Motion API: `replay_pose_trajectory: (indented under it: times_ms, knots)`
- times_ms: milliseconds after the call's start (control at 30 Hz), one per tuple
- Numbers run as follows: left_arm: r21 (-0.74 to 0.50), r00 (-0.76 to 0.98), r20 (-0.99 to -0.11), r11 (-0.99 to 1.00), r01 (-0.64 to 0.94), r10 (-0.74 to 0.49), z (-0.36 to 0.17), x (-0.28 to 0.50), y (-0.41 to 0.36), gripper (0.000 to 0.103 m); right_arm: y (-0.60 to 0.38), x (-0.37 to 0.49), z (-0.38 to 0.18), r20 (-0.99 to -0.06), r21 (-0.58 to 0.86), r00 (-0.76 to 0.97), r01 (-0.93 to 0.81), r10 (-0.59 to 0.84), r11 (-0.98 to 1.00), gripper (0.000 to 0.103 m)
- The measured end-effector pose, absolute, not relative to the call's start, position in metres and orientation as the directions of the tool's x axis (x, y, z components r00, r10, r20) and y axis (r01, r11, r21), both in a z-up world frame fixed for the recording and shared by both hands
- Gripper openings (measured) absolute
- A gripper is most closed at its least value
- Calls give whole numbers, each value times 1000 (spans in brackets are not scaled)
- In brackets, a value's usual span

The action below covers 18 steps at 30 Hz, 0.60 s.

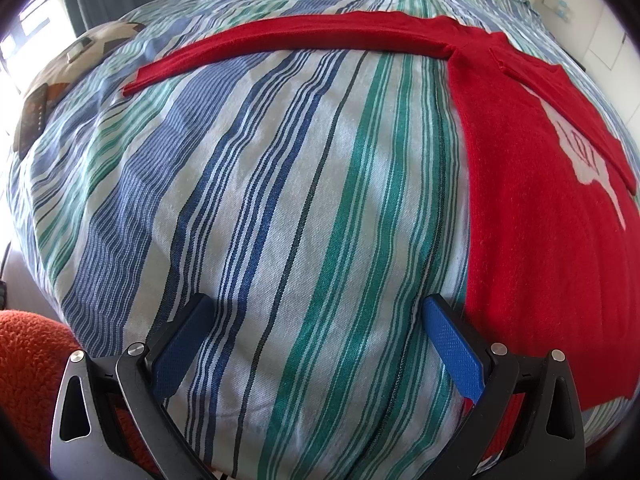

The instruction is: Fold small clothes

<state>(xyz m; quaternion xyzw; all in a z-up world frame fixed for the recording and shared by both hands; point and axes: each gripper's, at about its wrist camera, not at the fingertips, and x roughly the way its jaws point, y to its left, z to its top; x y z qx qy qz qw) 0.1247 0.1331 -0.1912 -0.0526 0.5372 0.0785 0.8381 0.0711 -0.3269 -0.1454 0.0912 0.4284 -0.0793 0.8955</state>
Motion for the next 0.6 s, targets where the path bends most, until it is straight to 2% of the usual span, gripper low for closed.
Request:
replay_pose_trajectory:
  times_ms: [600]
  knots:
    - [2, 414, -907, 982, -191, 82, -191, 125, 131, 103, -325, 72, -149, -788, 95, 612, 218, -60, 971, 78]
